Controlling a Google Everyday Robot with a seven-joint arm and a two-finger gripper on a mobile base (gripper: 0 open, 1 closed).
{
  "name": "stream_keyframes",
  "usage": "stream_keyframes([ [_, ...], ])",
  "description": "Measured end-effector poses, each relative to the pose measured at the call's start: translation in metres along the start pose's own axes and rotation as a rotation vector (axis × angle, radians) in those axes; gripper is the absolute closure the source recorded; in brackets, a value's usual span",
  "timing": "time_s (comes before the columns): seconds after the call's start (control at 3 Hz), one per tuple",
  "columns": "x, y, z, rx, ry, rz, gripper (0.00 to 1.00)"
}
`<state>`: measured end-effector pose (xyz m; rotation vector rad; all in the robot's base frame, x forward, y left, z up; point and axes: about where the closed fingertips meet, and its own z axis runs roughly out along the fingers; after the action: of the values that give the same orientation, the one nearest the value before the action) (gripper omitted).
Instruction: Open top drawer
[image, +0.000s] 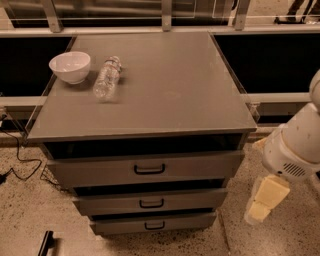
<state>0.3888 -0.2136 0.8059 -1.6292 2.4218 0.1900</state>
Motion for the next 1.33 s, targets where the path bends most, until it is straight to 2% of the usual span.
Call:
stream_keyframes([
  [0.33,-0.008,0.024,0.036,-0.039,-0.065,-0.005,0.00],
  [0.67,-0.021,0.034,0.053,-0.038,-0.130,-0.036,0.00],
  [1.0,-0.044,0.033,0.064,-0.017,-0.225,-0.094,0.00],
  [1.33,-0.066,0.021,0.082,0.008,-0.285,-0.146,0.00],
])
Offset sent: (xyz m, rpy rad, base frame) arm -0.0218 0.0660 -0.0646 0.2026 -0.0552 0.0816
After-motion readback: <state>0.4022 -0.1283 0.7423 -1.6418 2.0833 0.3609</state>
